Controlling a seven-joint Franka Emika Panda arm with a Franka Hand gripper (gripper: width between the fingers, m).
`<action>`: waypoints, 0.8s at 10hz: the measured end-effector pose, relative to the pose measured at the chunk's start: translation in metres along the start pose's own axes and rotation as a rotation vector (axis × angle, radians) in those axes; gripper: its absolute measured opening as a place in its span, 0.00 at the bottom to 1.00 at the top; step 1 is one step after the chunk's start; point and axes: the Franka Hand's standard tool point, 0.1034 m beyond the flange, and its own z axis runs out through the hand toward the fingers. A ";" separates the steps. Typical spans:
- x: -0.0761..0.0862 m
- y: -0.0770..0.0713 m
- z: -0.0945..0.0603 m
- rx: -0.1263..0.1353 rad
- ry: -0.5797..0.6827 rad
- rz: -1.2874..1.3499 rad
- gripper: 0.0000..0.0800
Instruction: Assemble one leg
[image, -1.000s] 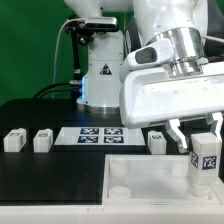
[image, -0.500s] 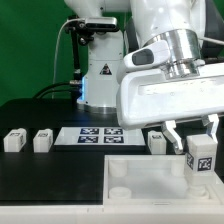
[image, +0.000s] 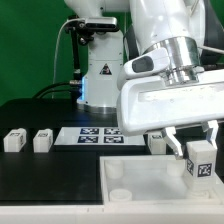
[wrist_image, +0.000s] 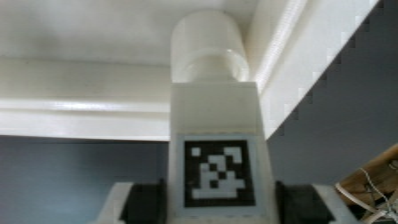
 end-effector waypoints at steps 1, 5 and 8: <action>0.001 0.000 0.000 0.002 -0.011 0.000 0.37; -0.003 0.000 0.002 0.005 -0.027 0.001 0.72; -0.004 0.000 0.002 0.005 -0.028 0.001 0.81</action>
Offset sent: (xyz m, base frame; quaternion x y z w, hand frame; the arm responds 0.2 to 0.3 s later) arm 0.0000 0.0000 0.0000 0.0000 0.0000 0.0000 1.0000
